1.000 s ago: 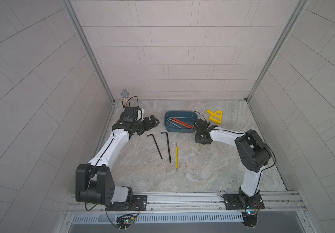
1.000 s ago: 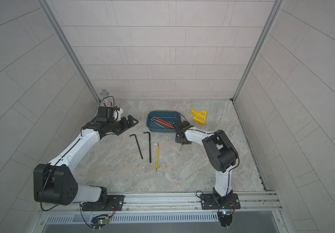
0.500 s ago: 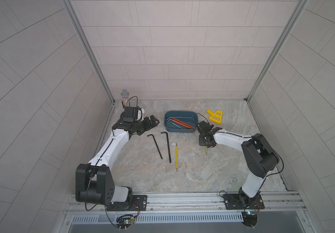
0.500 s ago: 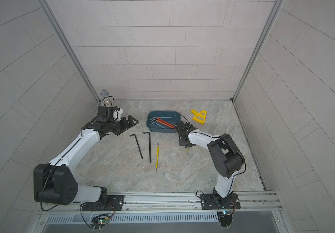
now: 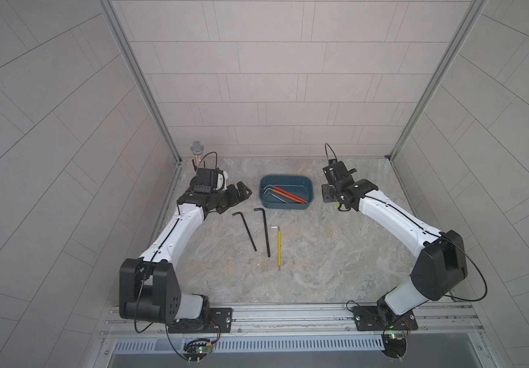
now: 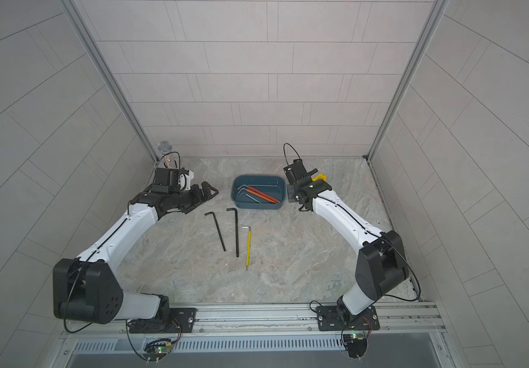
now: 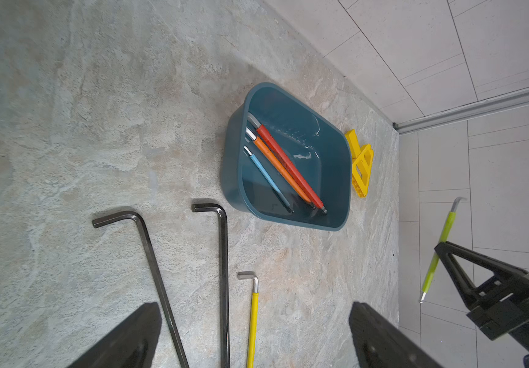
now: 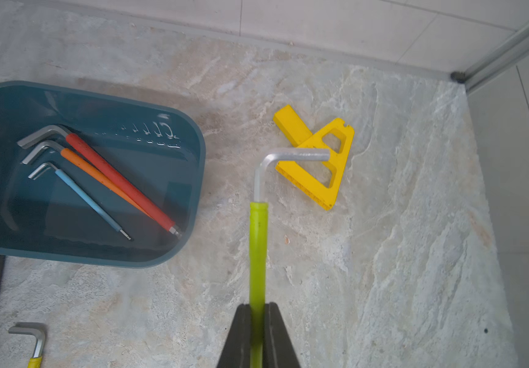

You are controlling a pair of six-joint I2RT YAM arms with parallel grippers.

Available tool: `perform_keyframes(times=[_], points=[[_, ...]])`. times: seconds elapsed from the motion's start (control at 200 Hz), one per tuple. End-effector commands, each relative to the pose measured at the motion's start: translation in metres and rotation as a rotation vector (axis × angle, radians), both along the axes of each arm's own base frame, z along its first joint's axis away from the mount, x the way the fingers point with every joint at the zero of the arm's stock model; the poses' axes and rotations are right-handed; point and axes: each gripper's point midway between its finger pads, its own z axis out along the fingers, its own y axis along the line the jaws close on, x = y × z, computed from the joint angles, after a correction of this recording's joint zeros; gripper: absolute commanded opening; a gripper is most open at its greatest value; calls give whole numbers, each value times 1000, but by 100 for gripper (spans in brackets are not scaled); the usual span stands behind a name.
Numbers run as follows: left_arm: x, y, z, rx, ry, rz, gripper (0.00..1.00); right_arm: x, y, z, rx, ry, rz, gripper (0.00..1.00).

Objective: Put the hex key on the desktop into the storage box
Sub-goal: Place the Allen key in the storage box.

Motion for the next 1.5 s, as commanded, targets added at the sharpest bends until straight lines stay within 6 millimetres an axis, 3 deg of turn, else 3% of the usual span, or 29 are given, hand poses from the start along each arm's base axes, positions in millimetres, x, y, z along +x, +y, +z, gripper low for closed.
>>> perform_keyframes(times=[0.0, 0.55, 0.805, 1.221, 1.336, 1.491], points=[[1, -2, -1, -2, -8, 0, 100, 8, 8, -5, -77, 49, 117, 0], [5, -5, -10, -21, 21, -1, 100, 73, 90, -28, 22, 87, 436, 0], [5, -2, -18, -3, 43, 4, 100, 98, 121, -47, 78, 110, 531, 0], [7, -4, -28, -7, 76, 1, 100, 104, 156, -97, -50, 184, 671, 0], [7, -4, -29, -5, 80, 0, 100, 100, 159, -109, -77, 217, 675, 8], [7, -8, -30, -26, 91, -16, 100, 96, 159, -112, -89, 237, 638, 34]])
